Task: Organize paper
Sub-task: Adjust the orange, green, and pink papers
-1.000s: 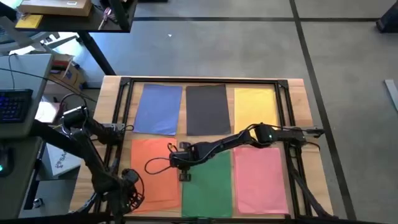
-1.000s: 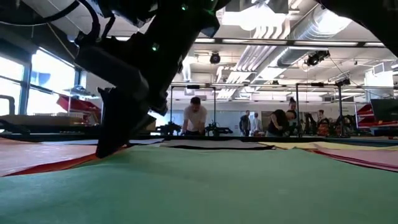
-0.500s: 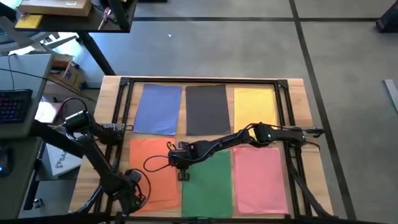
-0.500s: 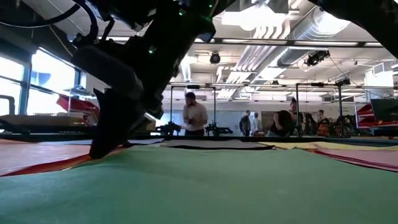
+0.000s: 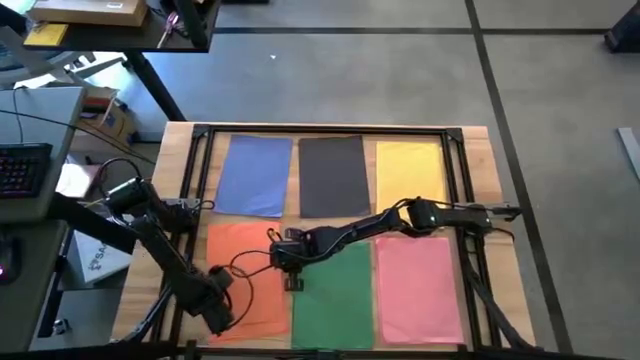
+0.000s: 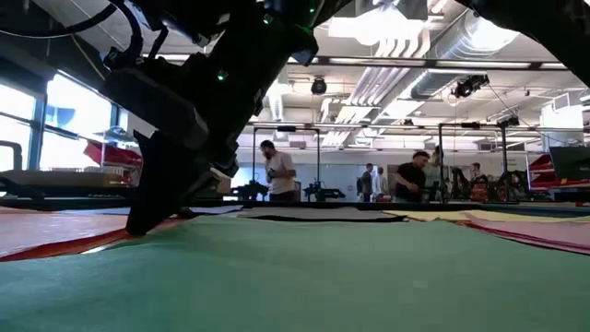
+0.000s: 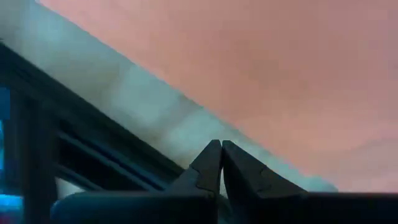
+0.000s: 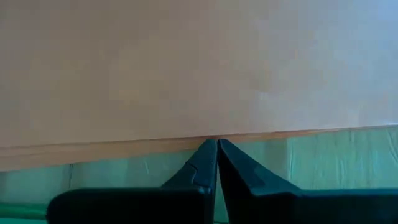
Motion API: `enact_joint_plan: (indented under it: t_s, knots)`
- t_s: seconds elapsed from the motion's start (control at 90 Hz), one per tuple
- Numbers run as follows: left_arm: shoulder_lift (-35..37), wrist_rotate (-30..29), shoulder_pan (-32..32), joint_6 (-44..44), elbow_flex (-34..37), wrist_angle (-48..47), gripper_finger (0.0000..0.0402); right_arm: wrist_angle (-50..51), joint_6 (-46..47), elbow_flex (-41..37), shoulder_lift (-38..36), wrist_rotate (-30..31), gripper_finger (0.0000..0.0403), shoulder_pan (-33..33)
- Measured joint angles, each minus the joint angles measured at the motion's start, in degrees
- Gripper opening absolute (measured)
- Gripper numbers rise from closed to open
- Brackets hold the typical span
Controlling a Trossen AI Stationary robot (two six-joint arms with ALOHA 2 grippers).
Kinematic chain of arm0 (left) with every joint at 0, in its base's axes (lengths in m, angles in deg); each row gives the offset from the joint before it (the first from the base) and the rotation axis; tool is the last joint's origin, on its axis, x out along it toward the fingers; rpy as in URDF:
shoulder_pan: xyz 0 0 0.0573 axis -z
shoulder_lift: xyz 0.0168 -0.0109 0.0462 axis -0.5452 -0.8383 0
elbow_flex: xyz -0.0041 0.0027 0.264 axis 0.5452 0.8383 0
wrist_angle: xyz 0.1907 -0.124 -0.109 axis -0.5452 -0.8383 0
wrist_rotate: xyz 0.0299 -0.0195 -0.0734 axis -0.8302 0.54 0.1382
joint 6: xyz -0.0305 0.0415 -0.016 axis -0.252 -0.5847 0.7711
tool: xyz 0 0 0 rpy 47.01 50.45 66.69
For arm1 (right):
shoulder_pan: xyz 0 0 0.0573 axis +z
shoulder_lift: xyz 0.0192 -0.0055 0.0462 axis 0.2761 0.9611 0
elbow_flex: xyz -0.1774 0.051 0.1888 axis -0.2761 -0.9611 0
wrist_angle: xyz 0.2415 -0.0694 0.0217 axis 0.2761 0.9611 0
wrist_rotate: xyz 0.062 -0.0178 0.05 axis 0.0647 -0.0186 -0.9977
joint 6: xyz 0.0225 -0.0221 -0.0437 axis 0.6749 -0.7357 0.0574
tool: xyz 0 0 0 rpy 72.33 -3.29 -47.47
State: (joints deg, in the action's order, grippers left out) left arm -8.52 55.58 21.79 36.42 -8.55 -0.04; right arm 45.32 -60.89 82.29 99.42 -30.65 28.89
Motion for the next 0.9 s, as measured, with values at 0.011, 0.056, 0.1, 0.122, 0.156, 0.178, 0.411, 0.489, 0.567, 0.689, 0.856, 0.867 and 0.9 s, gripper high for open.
enact_joint_plan:
  t_s: [0.011,0.056,0.1,0.122,0.156,0.178,0.411,0.489,0.567,0.689,0.856,0.867,0.9]
  knots:
    - [0.0,0.0,-0.2,-0.7,-0.2,-0.3,0.0000,0.0,0.0,0.0,0.0,-0.1,0.0000,0.0]
    - [0.1,0.0,-0.6,-3.9,-0.9,-2.0,0.0000,0.0,0.0,0.0,0.0,-0.3,0.0000,0.0]
    - [0.1,0.2,-1.0,-7.4,-0.9,-3.5,0.0000,-0.1,0.0,0.0,0.0,-0.2,0.0000,0.0]
    - [0.1,0.2,-1.3,-9.3,-0.7,-4.0,0.0000,-0.2,0.0,0.0,0.0,-0.1,0.0000,0.0]
    - [0.0,0.4,-1.6,-11.9,-0.3,-3.9,0.0000,-0.3,0.0,0.0,0.0,0.0,0.0000,0.0]
    - [0.0,0.4,-1.7,-13.4,-0.1,-3.9,0.0000,-0.4,0.0,0.0,0.0,0.0,0.0000,0.0]
    - [-0.4,2.7,-3.2,-23.9,3.6,-3.8,0.0000,-0.4,0.6,0.0,0.0,-0.5,0.0000,0.0]
    - [-0.4,4.5,-3.7,-25.7,5.4,-3.2,0.0000,-0.4,0.6,0.0,0.0,-0.5,0.0000,0.0]
    - [-0.4,4.8,-3.8,-27.2,6.7,-2.1,0.0000,-0.4,0.6,0.0,0.0,-0.7,0.0000,0.0]
    - [-0.4,4.0,-3.8,-31.0,7.9,-0.6,0.0000,-0.4,0.6,0.0,0.0,-0.7,0.0000,0.0]
    - [-0.4,0.4,-3.8,-34.4,8.7,0.1,0.0000,-0.4,0.6,0.0,0.0,-0.7,0.0000,0.0]
    - [-0.4,0.1,-3.8,-34.6,8.7,0.2,0.0000,-0.4,0.6,0.0,0.0,-0.7,0.0000,0.0]
    - [-0.4,-1.0,-3.8,-35.3,8.7,0.7,0.0000,-0.4,0.6,0.0,0.0,-0.7,0.0000,0.0]
